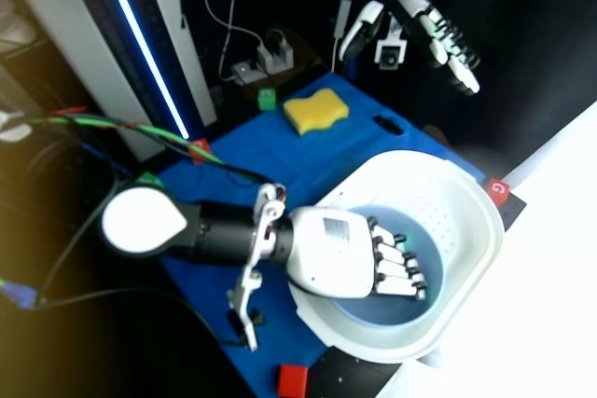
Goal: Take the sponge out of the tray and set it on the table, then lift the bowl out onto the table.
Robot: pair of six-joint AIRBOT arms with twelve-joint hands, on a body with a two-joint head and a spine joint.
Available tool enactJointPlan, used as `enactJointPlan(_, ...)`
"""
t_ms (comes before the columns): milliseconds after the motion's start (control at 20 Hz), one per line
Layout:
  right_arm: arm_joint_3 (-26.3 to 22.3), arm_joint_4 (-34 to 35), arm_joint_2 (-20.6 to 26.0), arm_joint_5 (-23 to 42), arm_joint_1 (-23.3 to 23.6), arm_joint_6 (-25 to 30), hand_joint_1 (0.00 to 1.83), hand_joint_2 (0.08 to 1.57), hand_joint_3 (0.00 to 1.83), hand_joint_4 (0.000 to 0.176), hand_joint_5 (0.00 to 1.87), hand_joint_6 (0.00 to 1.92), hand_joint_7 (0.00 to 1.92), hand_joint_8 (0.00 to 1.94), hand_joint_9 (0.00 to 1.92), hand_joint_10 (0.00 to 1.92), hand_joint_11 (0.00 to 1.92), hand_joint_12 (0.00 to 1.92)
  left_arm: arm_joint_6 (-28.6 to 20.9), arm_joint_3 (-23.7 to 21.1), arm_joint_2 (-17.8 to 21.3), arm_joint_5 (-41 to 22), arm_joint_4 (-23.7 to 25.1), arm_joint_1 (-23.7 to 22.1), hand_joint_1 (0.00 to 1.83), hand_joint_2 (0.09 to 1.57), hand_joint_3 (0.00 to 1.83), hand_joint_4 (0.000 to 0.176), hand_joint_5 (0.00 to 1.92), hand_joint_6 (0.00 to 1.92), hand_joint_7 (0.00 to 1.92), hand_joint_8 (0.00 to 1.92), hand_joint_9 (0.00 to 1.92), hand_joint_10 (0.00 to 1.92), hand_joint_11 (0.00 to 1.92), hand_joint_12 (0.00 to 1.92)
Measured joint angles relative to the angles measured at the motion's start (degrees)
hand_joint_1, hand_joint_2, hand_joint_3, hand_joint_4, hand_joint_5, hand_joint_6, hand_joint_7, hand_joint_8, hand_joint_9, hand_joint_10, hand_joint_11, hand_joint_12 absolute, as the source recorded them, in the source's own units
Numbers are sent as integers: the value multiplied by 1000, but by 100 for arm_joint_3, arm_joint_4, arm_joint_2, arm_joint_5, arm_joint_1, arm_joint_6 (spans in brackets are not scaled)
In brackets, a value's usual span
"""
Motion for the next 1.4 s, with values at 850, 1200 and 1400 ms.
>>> enactJointPlan(850,81,-66,-46,-59,39,4,1565,1137,0,0,771,1921,942,1941,1306,1921,1469,1921,-87,15,-37,-42,-11,0,587,955,6,129,78,2,0,0,0,0,0,0)
enactJointPlan(1200,39,256,66,380,33,122,1543,1212,2,59,916,1921,1414,1941,1590,1921,1620,1921,-90,15,-37,-50,-20,0,596,960,3,117,73,6,0,0,0,0,0,0)
enactJointPlan(1400,-109,807,284,914,33,125,1593,1226,0,174,1131,1921,1423,1941,1598,1921,1633,1921,-90,15,-61,-122,-48,0,615,964,3,118,92,8,0,0,0,0,0,0)
